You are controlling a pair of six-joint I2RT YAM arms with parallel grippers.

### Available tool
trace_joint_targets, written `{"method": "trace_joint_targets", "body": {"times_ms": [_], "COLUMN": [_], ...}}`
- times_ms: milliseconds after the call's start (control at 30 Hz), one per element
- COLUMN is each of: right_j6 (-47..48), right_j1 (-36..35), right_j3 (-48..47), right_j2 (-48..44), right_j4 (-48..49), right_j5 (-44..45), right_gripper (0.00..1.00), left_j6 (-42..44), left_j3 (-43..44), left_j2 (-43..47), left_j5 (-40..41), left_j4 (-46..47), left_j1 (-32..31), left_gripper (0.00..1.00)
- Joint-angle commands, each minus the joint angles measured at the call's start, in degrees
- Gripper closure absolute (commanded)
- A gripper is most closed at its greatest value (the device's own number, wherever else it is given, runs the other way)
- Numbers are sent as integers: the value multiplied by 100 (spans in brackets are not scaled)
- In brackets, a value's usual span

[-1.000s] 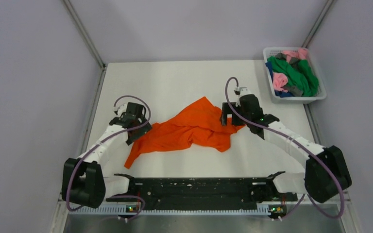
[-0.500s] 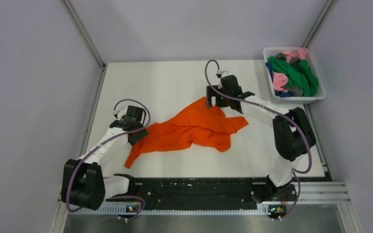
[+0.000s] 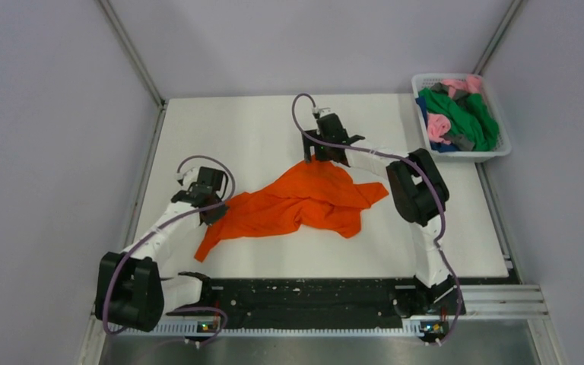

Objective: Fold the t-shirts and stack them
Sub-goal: Flatten out the tshirt

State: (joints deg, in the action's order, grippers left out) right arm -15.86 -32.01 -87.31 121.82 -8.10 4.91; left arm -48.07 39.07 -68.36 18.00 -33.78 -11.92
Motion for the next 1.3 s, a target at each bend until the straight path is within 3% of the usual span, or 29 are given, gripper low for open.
{"method": "trace_joint_targets", "body": {"times_ms": [0,133,200,400,433,567,800,967,1033,1267], "right_j6": [74,17,9,-215,-238,-3,824,1314,1339,772], "right_j1": [-299,-450,-533,-575,-570,-567,-553,-544,-548,-551], "right_j3": [-417,-234,-120,3,34,161,778,808,610,-643], "right_j2": [388,424,387,247,136,-614,-3097,-4721,-5243,-6428], "right_j4": [-281,-321,-304,-276,-256,-122,384,278,31,-1141], "right_j5": [656,998,1150,1445,1606,2332,3237,3306,3054,827], "right_gripper": [19,24,35,98,100,100,100,100,100,100], "left_j6": [52,44,56,71,78,225,597,953,1052,1143], "left_j3": [-281,-444,-470,-358,-301,83,1228,2089,2479,3720], "left_j2": [723,1086,1235,1668,1762,2190,3158,3765,3850,3608], "left_j5": [259,171,41,-22,-10,6,323,-198,-584,-2550], "left_j4": [116,94,107,-75,-129,-356,-580,-108,97,958], "left_j1": [15,15,15,15,15,15,15,13,15,15], "left_gripper": [100,100,100,100,100,100,100,100,100,100]}}
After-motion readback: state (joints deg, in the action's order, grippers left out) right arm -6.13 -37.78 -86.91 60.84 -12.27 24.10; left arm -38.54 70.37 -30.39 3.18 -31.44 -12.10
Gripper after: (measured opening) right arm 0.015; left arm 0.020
